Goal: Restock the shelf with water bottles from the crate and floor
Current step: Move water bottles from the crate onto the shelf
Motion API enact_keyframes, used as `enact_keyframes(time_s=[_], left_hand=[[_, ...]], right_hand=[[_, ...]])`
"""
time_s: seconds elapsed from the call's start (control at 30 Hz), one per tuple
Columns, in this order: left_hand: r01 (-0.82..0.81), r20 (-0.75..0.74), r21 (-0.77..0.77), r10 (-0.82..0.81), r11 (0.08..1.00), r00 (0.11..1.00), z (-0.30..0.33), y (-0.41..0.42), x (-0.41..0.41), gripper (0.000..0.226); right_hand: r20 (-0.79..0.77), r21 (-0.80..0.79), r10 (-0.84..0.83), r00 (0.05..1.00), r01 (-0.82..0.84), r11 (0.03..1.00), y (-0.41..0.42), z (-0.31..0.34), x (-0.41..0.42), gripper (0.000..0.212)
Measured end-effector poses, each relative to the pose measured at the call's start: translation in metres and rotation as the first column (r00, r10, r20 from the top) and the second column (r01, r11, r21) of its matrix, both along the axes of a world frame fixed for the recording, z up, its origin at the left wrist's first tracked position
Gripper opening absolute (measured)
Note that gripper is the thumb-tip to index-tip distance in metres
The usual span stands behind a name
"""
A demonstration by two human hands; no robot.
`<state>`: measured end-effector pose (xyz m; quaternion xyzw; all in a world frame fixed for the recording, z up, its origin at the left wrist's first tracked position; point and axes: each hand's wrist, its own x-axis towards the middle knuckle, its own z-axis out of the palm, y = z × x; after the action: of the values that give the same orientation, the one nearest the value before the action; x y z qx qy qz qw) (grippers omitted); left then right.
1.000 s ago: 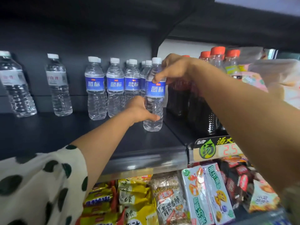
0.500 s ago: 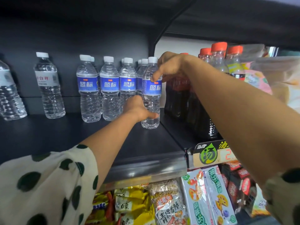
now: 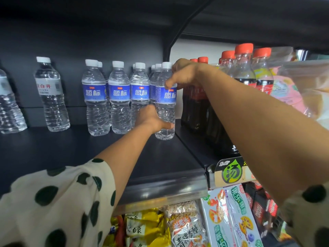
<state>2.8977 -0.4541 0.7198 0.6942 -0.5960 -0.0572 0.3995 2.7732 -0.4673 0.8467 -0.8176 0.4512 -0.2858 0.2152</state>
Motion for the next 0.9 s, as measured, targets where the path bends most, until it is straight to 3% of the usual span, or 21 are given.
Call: enact_keyframes(time_s=[0.37,0.73,0.8,0.9], left_hand=[[-0.017,0.005,0.020,0.017,1.000,1.000,0.000,0.005,-0.005,0.076],[0.108,-0.069,-0.011,-0.109,0.994,0.992,0.020,0.067,0.009,0.078],[0.152,-0.097,-0.039,-0.155,0.988,0.983,0.023,0.090,0.014,0.069],[0.201,-0.105,-0.106,-0.212,0.974,0.972,0.022,0.134,0.021,0.036]], right_hand=[[-0.018,-0.045,-0.037,0.999,0.036,0.998,-0.004,-0.004,0.002,0.028],[-0.109,-0.147,-0.242,0.964,0.225,0.963,0.054,0.005,-0.006,0.055],[-0.113,-0.227,-0.290,0.950,0.259,0.939,0.080,0.003,-0.007,0.058],[-0.137,-0.323,-0.319,0.938,0.262,0.910,0.135,-0.013,-0.004,0.042]])
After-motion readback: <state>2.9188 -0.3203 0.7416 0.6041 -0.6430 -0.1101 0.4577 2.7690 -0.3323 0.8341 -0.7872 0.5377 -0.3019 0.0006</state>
